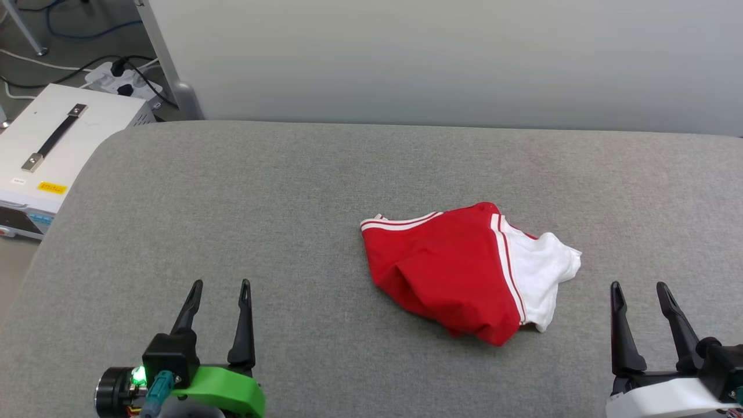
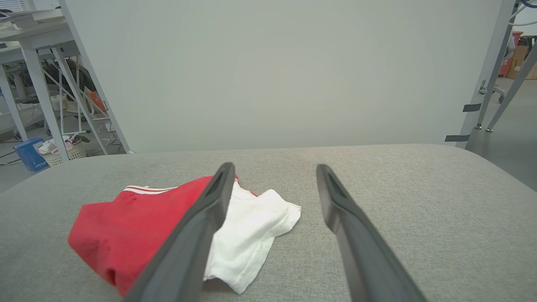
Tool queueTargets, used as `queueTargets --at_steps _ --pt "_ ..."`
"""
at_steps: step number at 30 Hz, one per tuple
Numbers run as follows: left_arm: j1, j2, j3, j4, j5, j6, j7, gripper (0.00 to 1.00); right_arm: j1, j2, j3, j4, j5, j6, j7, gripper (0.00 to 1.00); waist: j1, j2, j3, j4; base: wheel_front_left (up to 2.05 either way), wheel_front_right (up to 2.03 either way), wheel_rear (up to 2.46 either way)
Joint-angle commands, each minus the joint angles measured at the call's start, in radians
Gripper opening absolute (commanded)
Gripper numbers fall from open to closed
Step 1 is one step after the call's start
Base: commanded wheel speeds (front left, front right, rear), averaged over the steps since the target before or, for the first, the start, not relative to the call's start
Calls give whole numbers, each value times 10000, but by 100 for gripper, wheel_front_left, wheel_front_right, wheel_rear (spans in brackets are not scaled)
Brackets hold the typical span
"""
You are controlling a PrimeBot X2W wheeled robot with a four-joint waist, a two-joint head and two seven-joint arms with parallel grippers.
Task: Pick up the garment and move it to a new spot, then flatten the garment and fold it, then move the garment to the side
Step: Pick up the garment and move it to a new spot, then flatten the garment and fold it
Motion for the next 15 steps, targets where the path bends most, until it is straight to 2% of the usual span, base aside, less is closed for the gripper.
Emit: queueTargets --at_steps 1,9,15 --pt "213 -101 91 47 139 -77 -56 100 129 -10 52 29 39 -7 -49 100 0 -1 -17 4 0 0 0" --pt "152 -316 353 161 366 -312 -57 100 -5 -10 -37 -76 -58 -7 -49 100 0 -1 56 81 0 0 0" --pt "-20 -430 507 99 460 -396 -57 100 -997 -10 -427 -640 -554 -7 -49 100 0 -1 237 111 0 0 0"
